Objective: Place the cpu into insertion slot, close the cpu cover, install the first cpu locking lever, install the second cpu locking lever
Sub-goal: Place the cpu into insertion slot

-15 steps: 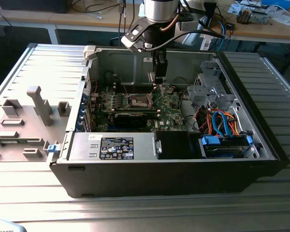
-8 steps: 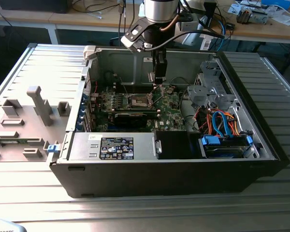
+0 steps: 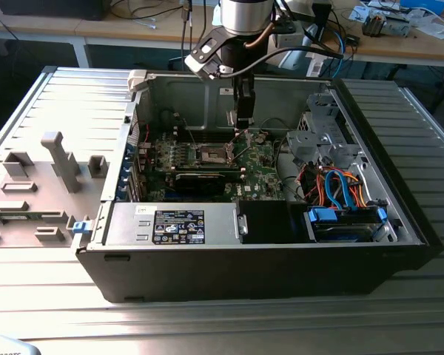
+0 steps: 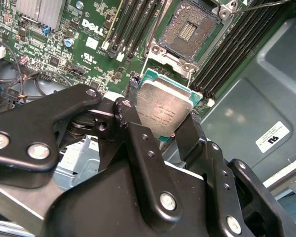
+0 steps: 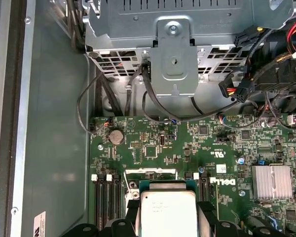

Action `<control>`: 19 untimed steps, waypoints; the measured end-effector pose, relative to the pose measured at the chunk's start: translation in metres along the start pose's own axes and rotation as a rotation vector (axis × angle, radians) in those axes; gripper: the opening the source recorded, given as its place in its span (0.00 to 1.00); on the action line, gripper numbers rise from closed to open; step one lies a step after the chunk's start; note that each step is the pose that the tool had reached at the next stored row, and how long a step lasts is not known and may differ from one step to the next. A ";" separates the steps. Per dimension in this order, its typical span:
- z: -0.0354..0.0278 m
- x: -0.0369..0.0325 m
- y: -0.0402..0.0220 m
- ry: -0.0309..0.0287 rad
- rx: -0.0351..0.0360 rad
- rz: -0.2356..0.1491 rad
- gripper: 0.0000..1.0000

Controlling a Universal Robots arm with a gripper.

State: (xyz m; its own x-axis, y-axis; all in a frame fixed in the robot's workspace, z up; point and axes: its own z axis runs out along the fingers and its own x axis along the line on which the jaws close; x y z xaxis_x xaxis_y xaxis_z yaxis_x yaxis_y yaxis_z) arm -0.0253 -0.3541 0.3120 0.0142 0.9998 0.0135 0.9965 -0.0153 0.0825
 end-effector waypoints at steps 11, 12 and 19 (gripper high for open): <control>0.0020 -0.0004 -0.0043 -0.0001 0.0000 0.000 0.55; 0.0021 -0.0004 -0.0044 -0.0001 0.0000 0.000 0.55; 0.0032 -0.0004 -0.0046 -0.0002 0.0000 0.000 0.55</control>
State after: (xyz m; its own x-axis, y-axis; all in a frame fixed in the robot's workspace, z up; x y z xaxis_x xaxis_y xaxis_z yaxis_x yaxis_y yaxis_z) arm -0.0296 -0.3544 0.3084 0.0145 0.9998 0.0133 0.9965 -0.0156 0.0825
